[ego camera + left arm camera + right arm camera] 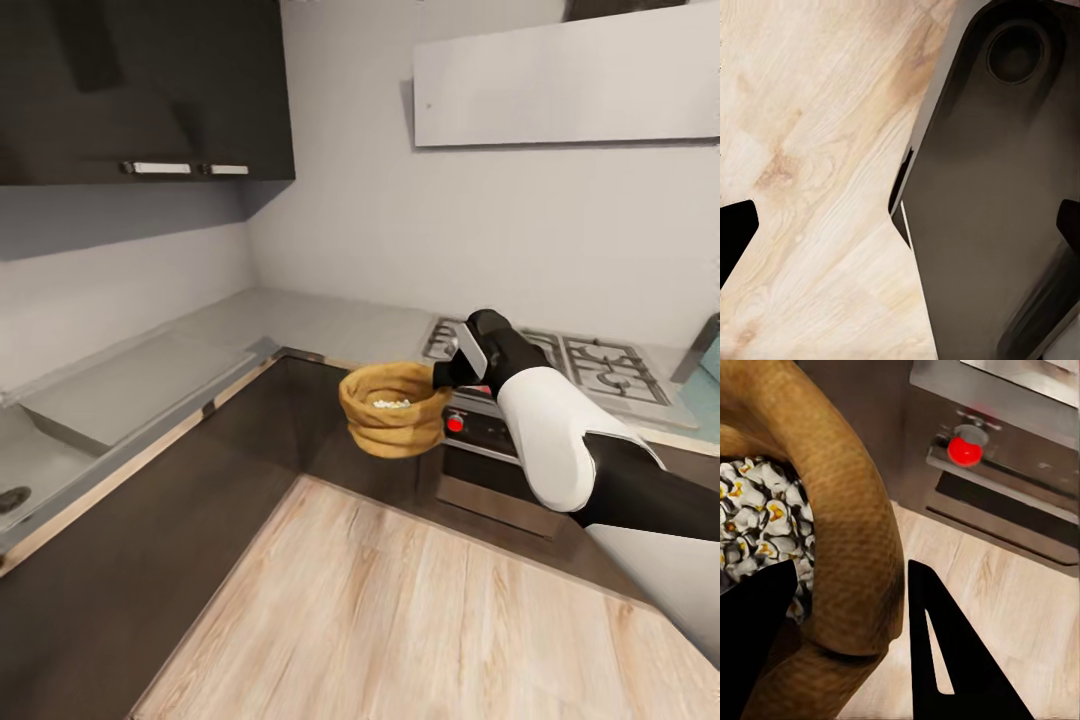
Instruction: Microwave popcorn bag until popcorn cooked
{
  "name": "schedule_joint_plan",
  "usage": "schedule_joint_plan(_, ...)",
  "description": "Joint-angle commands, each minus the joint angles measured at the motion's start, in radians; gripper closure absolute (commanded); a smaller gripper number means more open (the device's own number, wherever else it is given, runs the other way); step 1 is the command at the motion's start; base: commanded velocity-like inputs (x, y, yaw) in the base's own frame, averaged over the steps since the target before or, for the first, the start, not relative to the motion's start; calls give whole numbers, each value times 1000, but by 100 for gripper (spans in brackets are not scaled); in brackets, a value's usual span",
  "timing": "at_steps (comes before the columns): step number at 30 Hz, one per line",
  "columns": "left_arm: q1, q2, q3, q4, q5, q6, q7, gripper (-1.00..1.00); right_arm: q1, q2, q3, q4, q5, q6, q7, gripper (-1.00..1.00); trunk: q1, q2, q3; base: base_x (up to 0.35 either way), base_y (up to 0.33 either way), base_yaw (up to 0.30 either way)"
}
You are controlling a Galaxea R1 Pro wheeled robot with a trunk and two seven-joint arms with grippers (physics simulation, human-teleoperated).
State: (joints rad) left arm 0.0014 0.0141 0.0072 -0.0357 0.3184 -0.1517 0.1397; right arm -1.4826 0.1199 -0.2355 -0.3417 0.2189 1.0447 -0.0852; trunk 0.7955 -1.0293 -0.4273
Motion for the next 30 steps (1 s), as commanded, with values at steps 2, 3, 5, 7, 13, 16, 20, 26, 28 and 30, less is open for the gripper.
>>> schedule_joint_plan(2, 0, 1, 0, -1, 4, -2, 1, -100, -1, 1, -8, -1, 0, 3, -7, 100, -1, -1, -1, -199, 0, 0)
schedule_joint_plan(3, 0, 1, 0, -1, 4, -2, 1, -100, -1, 1, -8, 0, 0, 3, -7, 100, -1, -1, -1, -74, 0, 0)
schedule_joint_plan(5, 0, 1, 0, -1, 4, -2, 1, -100, -1, 2, -8, 0, -1, 3, -6, 100, -1, -1, -1, -36, 0, 0)
schedule_joint_plan(7, 0, 2, 0, -1, 5, -2, 1, -100, -1, 3, -8, 0, -2, 3, -5, 100, -1, -1, -1, -9, 0, 0)
schedule_joint_plan(13, 0, 4, 2, -1, 7, -1, 1, -100, -1, 3, -8, 5, -115, 3, -6, 100, -1, -1, -1, -1, 0, 0)
schedule_joint_plan(16, 0, 4, 1, -1, 7, -1, 1, -100, -1, 2, -8, 7, -129, 3, -11, 100, -1, -1, -1, -100, 0, 0)
schedule_joint_plan(20, 0, 1, -2, -1, 3, -2, 1, -100, -1, 1, -8, 7, -130, 3, -10, 100, -1, -1, -1, -307, 0, 0)
schedule_joint_plan(26, 0, 0, -4, -1, -1, -2, 1, -100, 1, 1, -8, 5, -126, 3, -7, 100, -1, -1, -1, -343, 0, 0)
schedule_joint_plan(28, 0, 0, -3, -1, 0, -2, 1, -100, 1, -2, -8, 5, -126, 3, -6, 100, -1, -1, -1, -346, 0, 0)
schedule_joint_plan(30, 0, 0, -1, 0, 3, -2, 1, -100, 1, -3, -8, 5, -129, 3, -4, 100, -1, -1, -1, -346, 0, 0)
